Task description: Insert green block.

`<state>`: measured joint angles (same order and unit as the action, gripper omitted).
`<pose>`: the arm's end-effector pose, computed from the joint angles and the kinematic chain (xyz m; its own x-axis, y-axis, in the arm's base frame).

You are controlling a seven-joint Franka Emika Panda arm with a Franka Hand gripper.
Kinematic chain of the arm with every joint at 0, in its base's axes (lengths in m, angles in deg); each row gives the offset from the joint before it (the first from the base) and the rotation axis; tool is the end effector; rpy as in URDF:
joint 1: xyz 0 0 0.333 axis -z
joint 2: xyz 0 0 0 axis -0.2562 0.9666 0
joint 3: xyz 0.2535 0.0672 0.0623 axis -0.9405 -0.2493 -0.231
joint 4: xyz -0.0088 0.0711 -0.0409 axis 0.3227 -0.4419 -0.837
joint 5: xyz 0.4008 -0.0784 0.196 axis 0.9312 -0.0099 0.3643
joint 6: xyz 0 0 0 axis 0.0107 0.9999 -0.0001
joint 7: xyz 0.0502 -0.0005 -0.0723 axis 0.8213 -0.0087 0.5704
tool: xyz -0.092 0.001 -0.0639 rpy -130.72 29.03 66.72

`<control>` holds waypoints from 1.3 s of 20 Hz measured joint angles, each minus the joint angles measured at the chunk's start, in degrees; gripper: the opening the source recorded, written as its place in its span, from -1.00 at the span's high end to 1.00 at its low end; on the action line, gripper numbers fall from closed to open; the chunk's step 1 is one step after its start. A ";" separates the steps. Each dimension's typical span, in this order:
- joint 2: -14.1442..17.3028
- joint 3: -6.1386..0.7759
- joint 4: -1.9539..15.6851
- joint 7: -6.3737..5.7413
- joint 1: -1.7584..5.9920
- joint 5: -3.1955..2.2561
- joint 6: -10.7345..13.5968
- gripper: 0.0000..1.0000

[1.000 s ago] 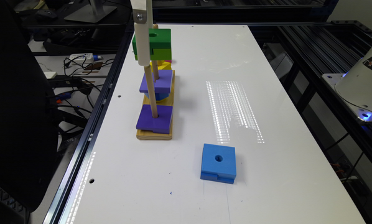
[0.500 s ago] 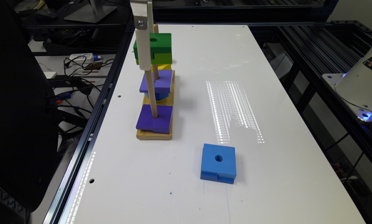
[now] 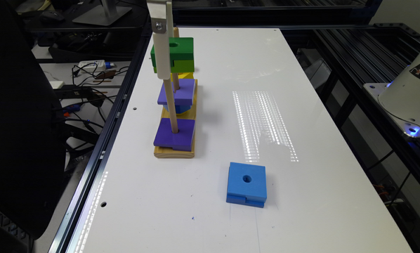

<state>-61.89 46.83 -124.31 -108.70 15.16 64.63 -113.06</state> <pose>0.6506 0.1382 0.3031 0.7246 -0.6891 -0.0078 -0.6862 -0.7204 -0.1011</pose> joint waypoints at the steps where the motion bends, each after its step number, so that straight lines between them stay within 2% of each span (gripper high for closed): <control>1: 0.00 0.00 0.00 0.00 0.00 0.00 0.00 1.00; 18: 0.02 0.10 0.00 0.03 0.24 -0.09 0.00 1.00; 26: 1.01 0.12 -0.02 0.03 0.23 -0.24 -0.47 1.00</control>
<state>-60.88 46.95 -124.32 -108.67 15.40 64.39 -113.52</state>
